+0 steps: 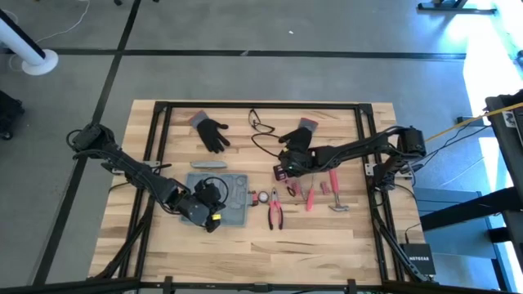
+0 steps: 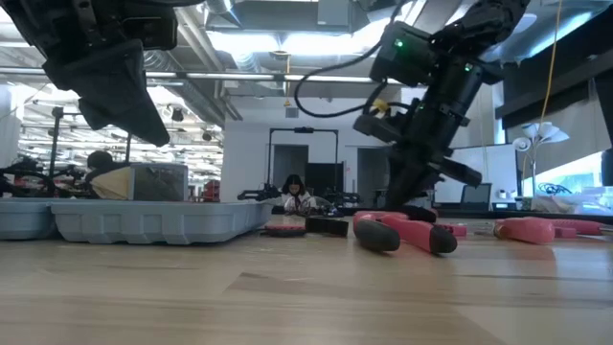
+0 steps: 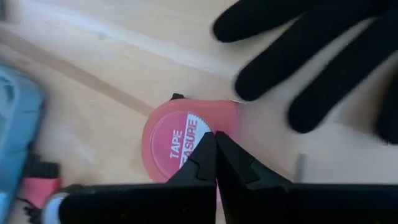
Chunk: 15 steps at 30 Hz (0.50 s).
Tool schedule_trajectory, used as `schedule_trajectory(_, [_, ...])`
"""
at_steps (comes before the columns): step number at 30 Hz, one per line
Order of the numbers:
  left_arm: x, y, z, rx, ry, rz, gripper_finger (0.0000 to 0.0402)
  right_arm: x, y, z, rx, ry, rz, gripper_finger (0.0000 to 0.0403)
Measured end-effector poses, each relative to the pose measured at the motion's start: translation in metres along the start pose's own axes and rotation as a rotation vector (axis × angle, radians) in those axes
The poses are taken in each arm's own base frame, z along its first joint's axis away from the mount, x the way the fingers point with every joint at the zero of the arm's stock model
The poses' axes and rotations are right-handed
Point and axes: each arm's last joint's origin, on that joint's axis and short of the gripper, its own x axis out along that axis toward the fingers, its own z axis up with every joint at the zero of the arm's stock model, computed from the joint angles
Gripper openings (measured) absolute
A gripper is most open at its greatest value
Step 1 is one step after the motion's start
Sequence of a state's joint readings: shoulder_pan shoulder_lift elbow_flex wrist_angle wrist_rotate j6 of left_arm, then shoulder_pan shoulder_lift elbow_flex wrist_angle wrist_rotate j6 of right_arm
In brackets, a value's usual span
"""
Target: Prefit tool cases
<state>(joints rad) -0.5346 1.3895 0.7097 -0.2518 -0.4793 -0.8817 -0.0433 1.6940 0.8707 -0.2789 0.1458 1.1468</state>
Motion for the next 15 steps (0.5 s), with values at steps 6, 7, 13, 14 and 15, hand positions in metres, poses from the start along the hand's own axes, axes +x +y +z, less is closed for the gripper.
schedule_trajectory(6, [0.000, 0.000, 0.000, 0.003, 0.000, 0.000, 0.0000, -0.002, 0.006, -0.014, -0.008, 0.033, 0.018, 0.0000])
schedule_trajectory(7, [0.000, 0.000, 0.000, 0.004, 0.000, -0.001, 0.0000, -0.003, 0.006, -0.018, -0.011, 0.045, 0.006, 0.0000])
schedule_trajectory(13, [0.000, 0.000, 0.000, 0.041, -0.001, 0.000, 0.0000, -0.009, 0.013, -0.046, 0.000, 0.105, 0.004, 0.0000])
schedule_trajectory(14, [0.000, 0.000, 0.000, 0.049, -0.001, 0.000, 0.0000, -0.010, 0.014, -0.051, 0.007, 0.110, 0.005, 0.0000])
schedule_trajectory(15, [0.000, 0.000, 0.000, 0.052, -0.001, 0.000, 0.0000, -0.011, 0.015, -0.056, 0.011, 0.114, 0.005, 0.0000])
